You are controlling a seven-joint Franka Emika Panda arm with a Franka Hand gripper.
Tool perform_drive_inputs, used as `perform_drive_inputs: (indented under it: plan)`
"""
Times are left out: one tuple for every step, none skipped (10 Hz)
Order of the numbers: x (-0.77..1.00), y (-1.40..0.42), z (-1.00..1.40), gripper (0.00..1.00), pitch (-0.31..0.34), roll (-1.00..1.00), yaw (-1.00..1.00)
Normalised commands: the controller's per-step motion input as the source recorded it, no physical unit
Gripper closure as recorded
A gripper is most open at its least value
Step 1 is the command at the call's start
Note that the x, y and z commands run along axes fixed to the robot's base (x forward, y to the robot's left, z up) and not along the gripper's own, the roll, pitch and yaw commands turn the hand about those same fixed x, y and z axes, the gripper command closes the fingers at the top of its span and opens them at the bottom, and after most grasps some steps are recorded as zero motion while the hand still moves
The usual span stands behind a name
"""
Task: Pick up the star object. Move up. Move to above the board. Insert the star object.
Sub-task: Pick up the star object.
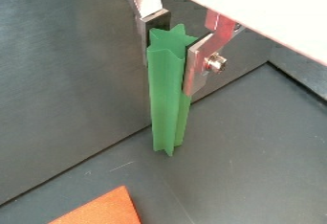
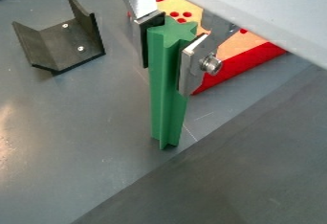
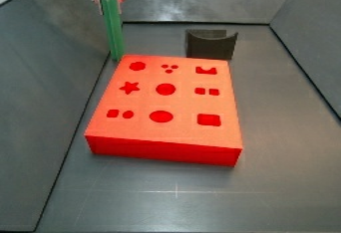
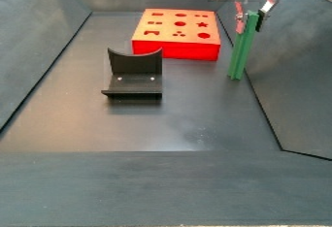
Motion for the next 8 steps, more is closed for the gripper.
perform_drive_inputs:
  plan:
    - [0.0,0.0,0.0,1.0,0.0,0.0,0.0]
    - [0.0,0.0,0.0,1.0,0.0,0.0,0.0]
    - [0.0,0.0,0.0,1.0,0.0,0.0,0.0]
    - [0.0,0.0,0.0,1.0,0.0,0.0,0.0]
    - [0.0,0.0,0.0,1.0,0.0,0.0,0.0]
    - [0.0,0.0,0.0,1.0,0.0,0.0,0.0]
    - [0.0,0.0,0.0,1.0,0.0,0.0,0.0]
    - [0.0,0.0,0.0,1.0,0.0,0.0,0.0]
